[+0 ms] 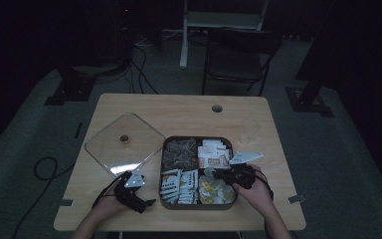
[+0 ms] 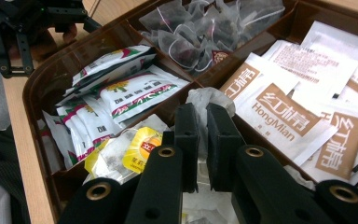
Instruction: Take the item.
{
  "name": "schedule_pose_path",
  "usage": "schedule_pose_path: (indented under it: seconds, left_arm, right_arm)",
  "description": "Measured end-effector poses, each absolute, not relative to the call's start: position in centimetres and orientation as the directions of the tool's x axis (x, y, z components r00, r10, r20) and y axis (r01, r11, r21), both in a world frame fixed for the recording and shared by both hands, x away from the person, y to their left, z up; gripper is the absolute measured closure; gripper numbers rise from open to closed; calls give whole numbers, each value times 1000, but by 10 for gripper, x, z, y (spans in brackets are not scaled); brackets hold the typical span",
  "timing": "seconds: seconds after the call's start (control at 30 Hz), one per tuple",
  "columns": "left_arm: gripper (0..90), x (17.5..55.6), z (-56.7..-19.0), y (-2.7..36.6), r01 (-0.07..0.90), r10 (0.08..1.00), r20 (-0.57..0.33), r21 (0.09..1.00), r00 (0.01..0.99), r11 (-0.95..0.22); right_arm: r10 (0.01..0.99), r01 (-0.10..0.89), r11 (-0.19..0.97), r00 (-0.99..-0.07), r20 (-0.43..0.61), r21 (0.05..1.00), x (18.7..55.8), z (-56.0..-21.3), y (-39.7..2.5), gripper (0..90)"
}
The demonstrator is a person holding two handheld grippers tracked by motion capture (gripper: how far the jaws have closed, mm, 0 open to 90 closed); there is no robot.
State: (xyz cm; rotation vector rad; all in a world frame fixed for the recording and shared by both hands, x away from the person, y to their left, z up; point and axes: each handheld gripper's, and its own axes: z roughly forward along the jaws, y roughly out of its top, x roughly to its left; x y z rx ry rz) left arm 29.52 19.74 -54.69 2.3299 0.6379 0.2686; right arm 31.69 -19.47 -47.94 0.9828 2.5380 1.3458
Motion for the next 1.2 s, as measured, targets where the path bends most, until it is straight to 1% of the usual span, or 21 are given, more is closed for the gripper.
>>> schedule_pose_path:
  seconds: [0.77,1.2]
  left_arm:
    - [3,295,-547,197,370,514,15,677,857,-637]
    - [3,295,-547,197,370,516,15,679,856,-634]
  right_arm:
    - [588,456,344,-786,191,821,319,-453,-200,849]
    - [608,434,288,-771,187,853,333,-433,-210,849]
